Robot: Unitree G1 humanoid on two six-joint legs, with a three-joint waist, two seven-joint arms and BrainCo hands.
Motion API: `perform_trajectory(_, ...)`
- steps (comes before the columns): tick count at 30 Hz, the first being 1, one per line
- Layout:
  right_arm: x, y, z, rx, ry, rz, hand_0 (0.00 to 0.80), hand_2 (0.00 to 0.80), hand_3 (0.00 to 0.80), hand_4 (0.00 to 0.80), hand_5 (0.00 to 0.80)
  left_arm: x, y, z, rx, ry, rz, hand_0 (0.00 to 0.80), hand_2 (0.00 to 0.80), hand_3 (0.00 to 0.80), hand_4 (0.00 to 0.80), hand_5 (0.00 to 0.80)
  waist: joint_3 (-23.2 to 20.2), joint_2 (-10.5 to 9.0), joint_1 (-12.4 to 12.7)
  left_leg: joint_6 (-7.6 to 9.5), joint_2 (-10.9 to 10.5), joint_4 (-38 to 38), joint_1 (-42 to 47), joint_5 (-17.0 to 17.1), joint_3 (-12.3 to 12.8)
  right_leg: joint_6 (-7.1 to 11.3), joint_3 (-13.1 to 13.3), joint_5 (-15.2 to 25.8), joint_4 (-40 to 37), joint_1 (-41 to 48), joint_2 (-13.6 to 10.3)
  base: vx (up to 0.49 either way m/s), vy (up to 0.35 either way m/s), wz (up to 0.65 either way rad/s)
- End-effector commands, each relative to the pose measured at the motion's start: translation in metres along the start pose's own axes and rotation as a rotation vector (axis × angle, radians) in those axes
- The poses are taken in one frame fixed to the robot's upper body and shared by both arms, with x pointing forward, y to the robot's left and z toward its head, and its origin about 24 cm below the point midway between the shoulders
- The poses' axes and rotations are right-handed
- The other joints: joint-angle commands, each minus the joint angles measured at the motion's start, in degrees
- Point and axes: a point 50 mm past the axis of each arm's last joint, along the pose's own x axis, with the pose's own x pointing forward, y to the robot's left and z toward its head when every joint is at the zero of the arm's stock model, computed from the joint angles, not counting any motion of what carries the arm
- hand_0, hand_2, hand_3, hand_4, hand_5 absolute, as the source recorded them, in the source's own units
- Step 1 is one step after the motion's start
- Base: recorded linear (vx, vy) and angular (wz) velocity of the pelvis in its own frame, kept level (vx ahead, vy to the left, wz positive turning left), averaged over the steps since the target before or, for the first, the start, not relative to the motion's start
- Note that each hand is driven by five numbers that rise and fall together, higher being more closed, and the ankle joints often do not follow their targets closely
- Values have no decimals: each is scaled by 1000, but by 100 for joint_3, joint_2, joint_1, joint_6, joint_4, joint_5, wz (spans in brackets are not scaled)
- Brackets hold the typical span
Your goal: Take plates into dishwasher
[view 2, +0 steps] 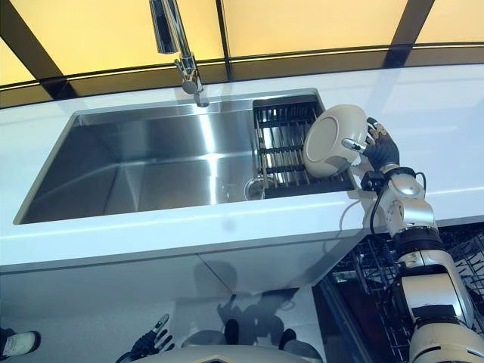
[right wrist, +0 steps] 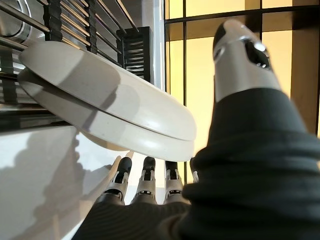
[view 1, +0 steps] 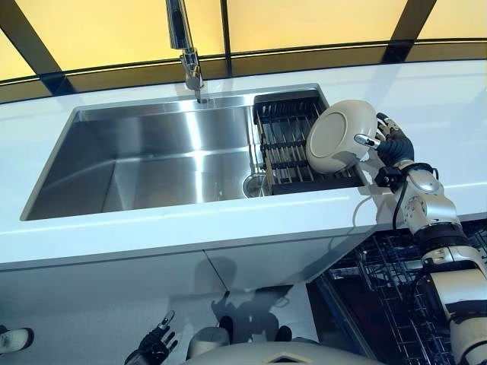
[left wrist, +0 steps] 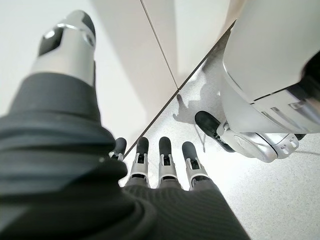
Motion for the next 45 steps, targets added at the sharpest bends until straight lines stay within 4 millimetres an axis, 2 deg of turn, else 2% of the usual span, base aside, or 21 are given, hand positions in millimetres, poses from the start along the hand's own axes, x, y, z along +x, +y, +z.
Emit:
perform_trajectory(1,9,13,12,25,-45,39,0,0,0,0,0,3,-5,10,26,-27,-18,0,0,0,0,0,-57,-185,135,-132,-134,53,-98,-288,188,339,-11,-250,199,-68,-324,0,0,0)
perform_trajectory(13,12,22,12,74,-17,99,0,0,0,0,0,3,-7,9,21,-23,-24,0,0,0,0,0,-51,-152,155,-141,-139,49,-70,-285,206,338,-22,-252,188,-35,-340,0,0,0)
perform_trajectory(29,18,46,2,276,64,210,0,0,0,0,0,3,-6,5,28,-9,-19,0,0,0,0,0,-63,-148,267,-141,-143,36,-22,-277,165,333,-88,-259,179,43,-358,0,0,0)
perform_trajectory(39,23,55,0,272,138,262,0,0,0,0,0,3,-5,5,31,-4,-7,0,0,0,0,0,-100,-188,343,-133,-152,19,23,-270,115,333,-91,-249,140,115,-339,0,0,0)
perform_trajectory(41,23,55,0,255,154,263,179,179,179,179,179,3,-5,6,32,-4,-4,0,0,0,0,0,-105,-197,353,-132,-155,17,24,-269,107,330,-94,-250,132,125,-338,0,0,0)
perform_trajectory(42,24,54,0,232,174,251,345,345,345,345,345,3,-4,6,32,-4,0,0,0,0,0,0,-110,-204,362,-131,-157,14,31,-270,98,332,-100,-250,134,129,-338,0,0,0)
perform_trajectory(44,24,51,-1,168,185,234,518,518,518,518,518,3,-4,7,32,-4,4,0,0,0,0,0,-116,-213,374,-130,-157,11,30,-267,91,335,-105,-246,133,130,-336,0,0,0)
perform_trajectory(45,25,49,-1,125,195,225,684,684,684,684,684,3,-4,7,32,-4,7,0,0,0,0,0,-119,-220,380,-129,-157,10,29,-265,91,335,-110,-246,133,129,-335,0,0,0)
